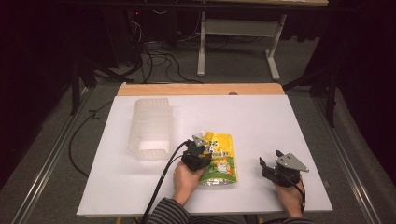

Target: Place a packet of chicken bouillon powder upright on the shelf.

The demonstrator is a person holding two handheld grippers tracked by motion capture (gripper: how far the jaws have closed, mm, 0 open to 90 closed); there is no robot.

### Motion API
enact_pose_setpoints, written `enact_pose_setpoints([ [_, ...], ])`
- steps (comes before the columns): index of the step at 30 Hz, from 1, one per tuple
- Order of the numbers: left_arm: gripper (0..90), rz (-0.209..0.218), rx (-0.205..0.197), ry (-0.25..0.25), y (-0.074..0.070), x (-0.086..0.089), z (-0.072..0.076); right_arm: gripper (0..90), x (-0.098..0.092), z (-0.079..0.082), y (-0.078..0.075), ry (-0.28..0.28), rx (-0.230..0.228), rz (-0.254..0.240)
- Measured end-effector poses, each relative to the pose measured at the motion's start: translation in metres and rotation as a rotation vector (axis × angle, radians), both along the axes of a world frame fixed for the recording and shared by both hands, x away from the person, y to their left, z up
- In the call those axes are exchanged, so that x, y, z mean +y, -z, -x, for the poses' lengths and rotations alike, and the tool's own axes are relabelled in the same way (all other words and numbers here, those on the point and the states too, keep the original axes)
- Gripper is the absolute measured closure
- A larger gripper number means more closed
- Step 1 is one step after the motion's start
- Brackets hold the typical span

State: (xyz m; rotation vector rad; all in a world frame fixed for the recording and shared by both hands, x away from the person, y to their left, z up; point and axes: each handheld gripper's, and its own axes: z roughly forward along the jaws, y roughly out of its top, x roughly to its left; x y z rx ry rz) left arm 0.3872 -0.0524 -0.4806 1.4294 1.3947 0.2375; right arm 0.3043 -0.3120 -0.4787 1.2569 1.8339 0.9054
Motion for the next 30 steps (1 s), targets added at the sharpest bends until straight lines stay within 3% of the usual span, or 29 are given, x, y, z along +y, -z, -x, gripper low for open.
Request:
enact_pose_setpoints([
  [2, 73.8, 0.001, -0.001, 0.003, 0.0, 0.0, 0.0, 30.9, 0.0, 0.0, 0.0, -0.003, -0.003, 0.003],
  [3, 78.2, -0.022, -0.017, 0.012, 0.0, -0.002, 0.002, 30.9, 0.0, 0.0, 0.0, 0.003, 0.005, -0.004],
  [4, 80.6, 0.052, -0.033, -0.068, -0.001, -0.01, 0.0, 30.9, 0.0, -0.001, 0.0, 0.001, 0.006, -0.001],
  [8, 86.4, 0.07, -0.025, -0.069, -0.003, -0.01, -0.001, 30.8, 0.0, -0.001, 0.0, 0.001, 0.005, 0.004],
  [12, 87.9, 0.08, -0.046, -0.026, -0.004, -0.007, 0.001, 30.7, 0.0, -0.001, 0.0, -0.001, 0.005, 0.003],
  [13, 88.1, 0.069, -0.049, 0.007, -0.005, -0.005, 0.002, 30.7, 0.0, -0.001, 0.0, 0.0, 0.006, 0.0],
  [14, 88.2, 0.021, -0.041, 0.054, -0.007, 0.001, 0.003, 30.7, 0.001, -0.001, 0.0, 0.0, 0.006, 0.001],
  [15, 88.2, 0.021, -0.041, 0.054, -0.007, 0.001, 0.003, 30.7, 0.001, -0.001, 0.0, 0.0, 0.006, 0.001],
  [18, 88.3, 0.102, -0.066, 0.066, -0.024, 0.006, 0.008, 30.5, 0.001, -0.002, 0.0, -0.005, 0.013, 0.009],
  [22, 88.3, 0.107, -0.095, 0.088, -0.033, 0.009, 0.013, 30.4, 0.001, -0.001, 0.0, 0.0, 0.011, 0.001],
  [24, 88.4, 0.137, -0.121, 0.11, -0.043, 0.012, 0.017, 30.4, 0.0, -0.001, 0.0, -0.005, 0.004, 0.001],
  [28, 88.6, 0.158, -0.14, 0.134, -0.054, 0.015, 0.02, 30.4, 0.001, -0.001, 0.0, -0.003, 0.008, 0.004],
  [29, 88.9, 0.192, -0.148, 0.141, -0.063, 0.018, 0.023, 30.4, 0.001, -0.001, 0.0, -0.005, 0.008, 0.005],
  [30, 88.9, 0.194, -0.158, 0.149, -0.067, 0.019, 0.025, 30.4, 0.001, -0.001, 0.0, -0.008, 0.008, 0.002],
])
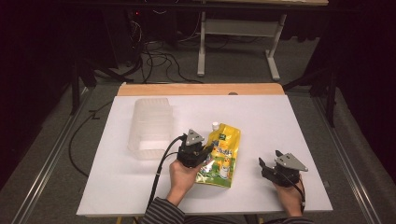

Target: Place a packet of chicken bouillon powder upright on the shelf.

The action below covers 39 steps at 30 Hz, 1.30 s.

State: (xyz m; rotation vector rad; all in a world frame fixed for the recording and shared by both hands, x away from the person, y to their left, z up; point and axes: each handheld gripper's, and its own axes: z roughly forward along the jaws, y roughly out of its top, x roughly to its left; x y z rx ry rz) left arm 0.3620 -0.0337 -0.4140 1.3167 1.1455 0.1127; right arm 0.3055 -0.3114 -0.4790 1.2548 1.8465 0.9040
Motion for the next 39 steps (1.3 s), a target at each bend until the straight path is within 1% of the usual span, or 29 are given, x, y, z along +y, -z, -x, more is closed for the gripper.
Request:
enact_pose_setpoints([
  [3, 89.1, 0.007, -0.038, 0.02, -0.011, 0.002, 0.006, 30.4, 0.0, 0.0, 0.0, -0.001, -0.004, 0.0],
  [4, 89.2, 0.017, -0.048, 0.02, -0.015, 0.002, 0.008, 30.4, 0.0, 0.001, 0.0, -0.002, -0.006, 0.002],
  [5, 89.2, 0.011, -0.059, 0.032, -0.017, 0.004, 0.009, 30.3, 0.0, 0.0, 0.0, -0.001, -0.006, 0.003],
  [6, 89.3, 0.019, -0.062, 0.031, -0.02, 0.005, 0.01, 30.3, 0.0, 0.0, 0.0, -0.001, -0.005, 0.005],
  [8, 89.6, 0.017, -0.069, 0.038, -0.024, 0.008, 0.011, 30.3, 0.0, 0.001, 0.0, 0.0, -0.006, 0.001],
  [9, 89.6, 0.03, -0.065, 0.037, -0.026, 0.009, 0.012, 30.2, -0.001, 0.001, 0.0, -0.002, -0.007, 0.002],
  [10, 89.6, 0.026, -0.065, 0.045, -0.028, 0.011, 0.012, 30.2, -0.001, 0.001, 0.0, -0.003, -0.008, -0.002],
  [11, 89.7, 0.036, -0.066, 0.045, -0.03, 0.013, 0.013, 30.2, -0.001, 0.001, 0.0, -0.004, -0.009, -0.004],
  [14, 89.7, 0.03, -0.079, 0.059, -0.037, 0.016, 0.016, 30.2, -0.001, 0.001, 0.0, -0.005, -0.007, -0.002],
  [16, 89.7, 0.034, -0.087, 0.068, -0.042, 0.019, 0.018, 30.2, 0.0, 0.001, 0.0, -0.002, -0.006, 0.001],
  [17, 89.7, 0.031, -0.096, 0.069, -0.044, 0.021, 0.018, 30.2, 0.0, 0.001, 0.0, -0.002, -0.006, 0.0],
  [19, 89.7, 0.046, -0.098, 0.066, -0.05, 0.024, 0.019, 30.2, -0.001, 0.001, 0.0, -0.001, -0.009, -0.001],
  [20, 89.7, 0.046, -0.098, 0.066, -0.05, 0.024, 0.019, 30.2, -0.001, 0.001, 0.0, -0.001, -0.009, -0.001],
  [21, 89.7, 0.049, -0.104, 0.07, -0.057, 0.028, 0.019, 30.1, -0.001, 0.001, 0.0, -0.003, -0.01, -0.008],
  [22, 89.7, 0.049, -0.104, 0.07, -0.057, 0.028, 0.019, 30.1, -0.001, 0.001, 0.0, -0.003, -0.01, -0.008],
  [23, 89.7, 0.054, -0.11, 0.072, -0.06, 0.031, 0.02, 30.1, -0.001, 0.001, 0.0, 0.001, -0.005, -0.011],
  [24, 89.6, 0.06, -0.113, 0.074, -0.063, 0.033, 0.02, 30.1, -0.001, 0.001, 0.0, -0.004, -0.009, -0.001],
  [26, 89.7, 0.067, -0.122, 0.076, -0.068, 0.04, 0.021, 30.1, 0.0, 0.001, 0.0, -0.001, -0.006, -0.001],
  [34, 89.7, 0.086, -0.137, 0.05, -0.082, 0.062, 0.017, 30.7, -0.002, 0.001, 0.0, -0.005, -0.016, -0.012],
  [39, 89.6, 0.095, -0.144, 0.029, -0.088, 0.072, 0.012, 30.7, -0.001, 0.001, 0.0, 0.001, -0.009, -0.014],
])
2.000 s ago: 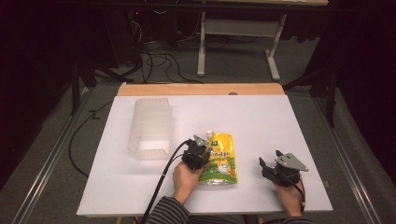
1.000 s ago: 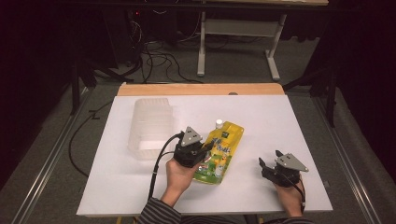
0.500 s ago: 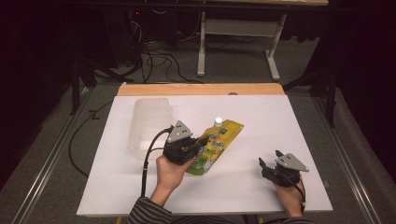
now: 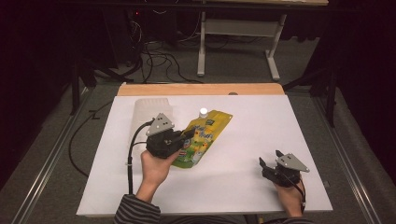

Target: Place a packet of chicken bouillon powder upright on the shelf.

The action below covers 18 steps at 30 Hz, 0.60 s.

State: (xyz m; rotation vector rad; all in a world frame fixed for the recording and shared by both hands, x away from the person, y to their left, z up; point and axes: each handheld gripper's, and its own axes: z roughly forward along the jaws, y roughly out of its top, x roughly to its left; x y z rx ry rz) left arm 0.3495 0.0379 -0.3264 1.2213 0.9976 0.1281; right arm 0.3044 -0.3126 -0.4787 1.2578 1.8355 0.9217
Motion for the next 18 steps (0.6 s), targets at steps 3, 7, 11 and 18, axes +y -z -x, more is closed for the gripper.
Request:
enact_pose_setpoints([
  [3, 89.7, -0.008, -0.018, -0.006, -0.002, 0.006, -0.001, 30.7, 0.001, 0.0, 0.0, -0.002, -0.004, 0.016],
  [7, 89.6, -0.008, -0.022, -0.024, -0.005, 0.012, -0.005, 30.6, 0.001, 0.0, 0.0, -0.002, -0.002, 0.015],
  [11, 89.6, 0.006, -0.034, -0.06, -0.01, 0.025, -0.011, 30.6, 0.001, 0.0, 0.0, -0.001, 0.001, 0.013],
  [18, 89.6, 0.019, -0.064, -0.097, -0.018, 0.041, -0.017, 30.7, 0.001, 0.0, 0.0, 0.0, -0.002, 0.017],
])
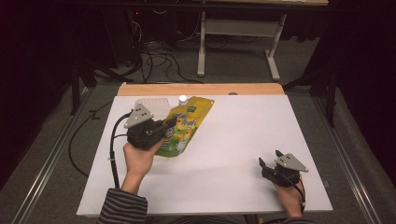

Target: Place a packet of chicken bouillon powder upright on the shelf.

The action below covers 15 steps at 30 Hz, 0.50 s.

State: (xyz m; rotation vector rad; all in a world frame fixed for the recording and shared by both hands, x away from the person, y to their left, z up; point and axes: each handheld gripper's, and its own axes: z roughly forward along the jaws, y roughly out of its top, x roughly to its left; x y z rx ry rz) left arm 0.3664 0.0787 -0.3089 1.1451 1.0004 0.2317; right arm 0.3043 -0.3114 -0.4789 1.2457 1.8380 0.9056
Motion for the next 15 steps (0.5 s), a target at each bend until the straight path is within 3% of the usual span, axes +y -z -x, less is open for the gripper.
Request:
enact_pose_setpoints([
  [6, 89.6, -0.023, -0.034, -0.044, -0.002, 0.011, -0.005, 30.6, 0.0, 0.0, 0.0, 0.001, 0.002, -0.001],
  [15, 89.6, -0.038, -0.045, -0.107, 0.0, 0.029, -0.014, 30.7, 0.0, 0.0, 0.0, 0.0, -0.001, 0.002],
])
